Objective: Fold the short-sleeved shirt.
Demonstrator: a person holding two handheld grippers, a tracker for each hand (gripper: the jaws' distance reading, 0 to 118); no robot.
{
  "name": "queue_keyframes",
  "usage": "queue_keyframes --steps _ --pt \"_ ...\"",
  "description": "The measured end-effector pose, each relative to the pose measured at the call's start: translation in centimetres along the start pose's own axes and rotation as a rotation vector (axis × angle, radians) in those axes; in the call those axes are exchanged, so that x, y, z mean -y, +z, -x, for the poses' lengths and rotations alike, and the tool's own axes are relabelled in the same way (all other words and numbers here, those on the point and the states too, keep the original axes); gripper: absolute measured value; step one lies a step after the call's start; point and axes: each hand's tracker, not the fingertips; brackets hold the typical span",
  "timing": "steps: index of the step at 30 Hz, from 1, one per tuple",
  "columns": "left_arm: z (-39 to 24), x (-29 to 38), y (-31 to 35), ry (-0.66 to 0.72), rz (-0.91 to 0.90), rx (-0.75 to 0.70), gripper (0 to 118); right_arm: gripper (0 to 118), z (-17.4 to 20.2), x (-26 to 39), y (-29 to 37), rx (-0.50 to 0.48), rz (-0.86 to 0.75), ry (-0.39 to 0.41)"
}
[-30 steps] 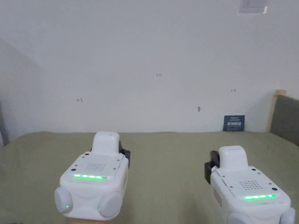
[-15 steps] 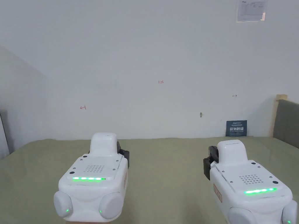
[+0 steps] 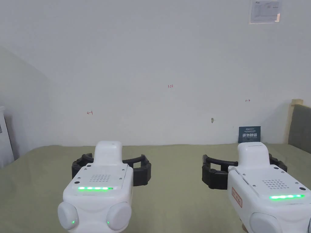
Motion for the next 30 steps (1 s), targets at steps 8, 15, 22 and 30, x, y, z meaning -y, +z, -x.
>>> queue_keyframes --steps 8,15,22,30 --pt "-0.8 0.8 2.0 -0.034 -0.009 0.021 118 118 0.6 1.4 0.2 -0.042 0.021 0.028" --pt "-0.9 0.1 2.5 -0.075 0.008 -0.050 118 118 0.9 0.9 0.9 -0.046 0.018 0.024" --pt "-0.7 -1.1 4.3 0.008 0.017 -0.048 118 118 1.0 1.0 0.7 -0.034 0.064 0.054" --pt "0.0 -0.7 2.7 0.035 0.032 -0.042 118 118 2.4 1.4 0.3 0.043 0.069 0.101"
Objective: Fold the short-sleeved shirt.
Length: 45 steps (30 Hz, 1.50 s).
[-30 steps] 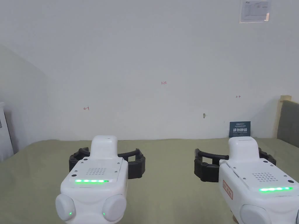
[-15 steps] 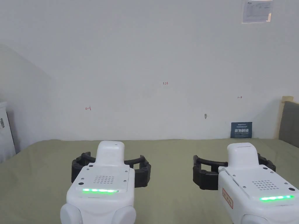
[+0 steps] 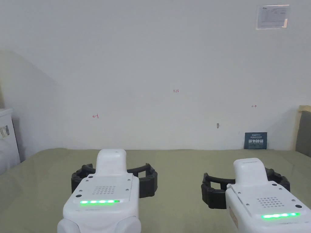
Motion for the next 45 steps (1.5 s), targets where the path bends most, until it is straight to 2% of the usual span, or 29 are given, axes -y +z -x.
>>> queue_keyframes --steps 3,4,5,8,14,19,20,22,24,27,36,45 --pt "-0.2 0.4 -0.3 -0.025 0.005 -0.012 118 118 0.0 -0.3 -0.1 -0.017 0.017 -0.028" --pt "-0.1 0.3 -0.3 -0.022 0.005 -0.008 118 118 -0.3 -0.3 -0.2 -0.075 0.010 -0.057" --pt "-0.3 0.2 0.0 -0.016 0.004 -0.005 118 118 -0.4 -0.3 -0.3 -0.089 0.009 -0.059" --pt "-0.4 0.1 0.2 -0.012 0.006 0.013 118 118 -0.2 -0.2 -0.4 -0.034 -0.001 -0.046" --pt "-0.5 0.0 0.7 -0.028 0.015 0.010 118 118 -0.4 -0.1 -0.9 -0.060 0.022 -0.032" --pt "-0.2 0.0 0.8 -0.016 0.032 0.013 118 118 -1.1 -0.3 -1.1 -0.040 0.076 -0.122" --pt "-0.2 -0.1 0.7 -0.010 0.040 0.013 118 118 -1.3 -0.4 -1.0 -0.048 0.080 -0.132" --pt "0.1 0.0 0.8 0.000 0.043 0.020 118 118 -1.9 -0.5 -1.0 -0.127 0.094 -0.172" --pt "0.1 0.1 0.9 0.002 0.042 0.012 118 118 -1.9 -0.8 -1.0 -0.119 0.115 -0.192" --pt "0.2 0.1 1.0 0.006 0.048 0.019 118 118 -1.3 -1.1 -1.1 -0.049 0.137 -0.152" --pt "-0.1 -0.3 0.9 0.001 0.049 0.033 118 118 -0.4 -0.5 -1.7 -0.072 0.067 -0.065" --pt "-0.3 -0.3 1.0 -0.006 0.040 0.052 118 118 -0.3 -1.0 -1.3 -0.064 0.053 -0.059"
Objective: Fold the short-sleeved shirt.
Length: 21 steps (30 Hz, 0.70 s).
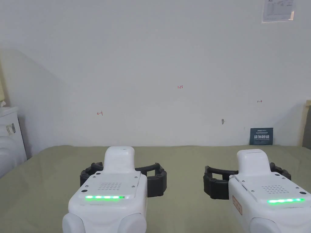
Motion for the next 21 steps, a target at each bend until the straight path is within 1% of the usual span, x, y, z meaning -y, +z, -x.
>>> queue_keyframes --steps 9,10,12,13,16,17,18,21 --pt "-0.1 0.1 0.0 0.015 0.009 0.001 118 118 0.1 -0.2 0.1 -0.011 -0.009 0.006" --pt "-0.1 0.1 0.0 0.015 0.012 0.002 118 118 0.0 -0.1 0.0 -0.022 -0.007 -0.004" --pt "-0.1 0.1 0.0 0.015 0.014 0.008 118 118 -0.5 -0.3 -0.2 -0.068 0.019 -0.064" --pt "-0.1 0.1 0.0 0.023 0.014 0.014 118 118 -0.6 -0.4 -0.3 -0.074 0.024 -0.089" --pt "0.0 -0.1 0.3 0.042 0.016 0.023 118 118 -0.8 -0.5 -0.5 -0.071 0.056 -0.114" --pt "-0.1 -0.2 0.5 0.043 0.015 0.020 118 118 -0.7 -0.5 -0.6 -0.065 0.060 -0.108" --pt "-0.1 -0.3 0.5 0.042 0.013 0.016 118 118 -0.3 -0.4 -0.6 -0.033 0.067 -0.097" --pt "0.1 -0.2 0.3 0.044 0.020 0.016 118 118 0.3 0.3 -0.5 0.031 0.030 -0.015"
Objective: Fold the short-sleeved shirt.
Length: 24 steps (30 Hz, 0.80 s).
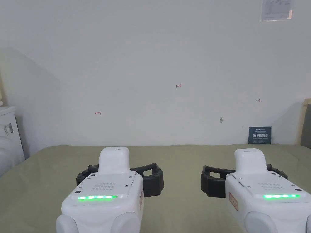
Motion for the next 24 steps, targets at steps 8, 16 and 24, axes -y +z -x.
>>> queue_keyframes --steps 8,16,24 --pt "0.3 0.4 -0.2 -0.005 0.020 0.000 118 118 0.1 0.1 0.1 -0.012 -0.014 -0.014" --pt "0.5 0.5 -0.3 -0.002 0.016 0.000 118 118 0.0 -0.4 0.4 -0.001 -0.028 0.010" --pt "0.9 -0.1 -0.1 -0.015 -0.002 -0.003 118 118 -0.6 -0.8 0.6 0.009 -0.042 0.013"
